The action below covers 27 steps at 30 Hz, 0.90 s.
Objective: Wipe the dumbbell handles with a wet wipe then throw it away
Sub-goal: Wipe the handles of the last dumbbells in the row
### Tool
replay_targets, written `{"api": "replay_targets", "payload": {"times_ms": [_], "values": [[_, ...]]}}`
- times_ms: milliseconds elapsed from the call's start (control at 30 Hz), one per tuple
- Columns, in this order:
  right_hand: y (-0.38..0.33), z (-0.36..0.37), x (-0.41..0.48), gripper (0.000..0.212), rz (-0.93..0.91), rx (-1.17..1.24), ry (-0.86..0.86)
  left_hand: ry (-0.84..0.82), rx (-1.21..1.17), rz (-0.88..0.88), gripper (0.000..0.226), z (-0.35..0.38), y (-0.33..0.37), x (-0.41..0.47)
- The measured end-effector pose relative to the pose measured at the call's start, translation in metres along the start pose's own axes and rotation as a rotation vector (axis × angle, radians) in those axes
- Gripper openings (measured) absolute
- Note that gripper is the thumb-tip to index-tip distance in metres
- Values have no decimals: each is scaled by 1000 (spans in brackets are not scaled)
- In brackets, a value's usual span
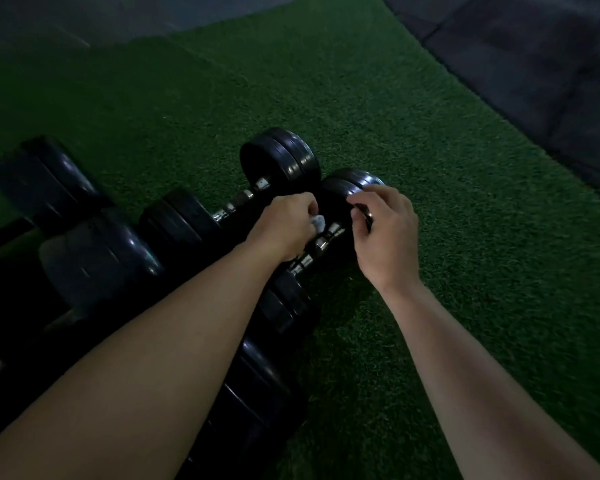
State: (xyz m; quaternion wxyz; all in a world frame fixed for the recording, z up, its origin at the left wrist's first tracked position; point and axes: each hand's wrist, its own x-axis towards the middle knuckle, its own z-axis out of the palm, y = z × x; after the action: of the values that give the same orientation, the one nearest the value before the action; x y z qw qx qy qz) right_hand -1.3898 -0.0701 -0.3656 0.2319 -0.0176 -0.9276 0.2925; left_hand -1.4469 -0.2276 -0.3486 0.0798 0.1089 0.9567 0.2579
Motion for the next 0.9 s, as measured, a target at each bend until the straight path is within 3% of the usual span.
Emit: {"api": "replay_targets", "payload": {"times_ms": [133,233,567,800,900], "values": [[25,11,-2,30,-4,61,-110,-67,75,18,11,3,3,14],[37,19,-8,34,-21,149,-78,-62,73,-2,13,6,7,22],[54,37,-17,42,-58,246,3,-289,-31,-76,18,0,1,35],[53,44,-18,40,-39,239,37,-40,-147,-180,23,24,17,35],[54,45,-17,37,-37,241,62,-90,-128,-199,28,22,12,35]]}}
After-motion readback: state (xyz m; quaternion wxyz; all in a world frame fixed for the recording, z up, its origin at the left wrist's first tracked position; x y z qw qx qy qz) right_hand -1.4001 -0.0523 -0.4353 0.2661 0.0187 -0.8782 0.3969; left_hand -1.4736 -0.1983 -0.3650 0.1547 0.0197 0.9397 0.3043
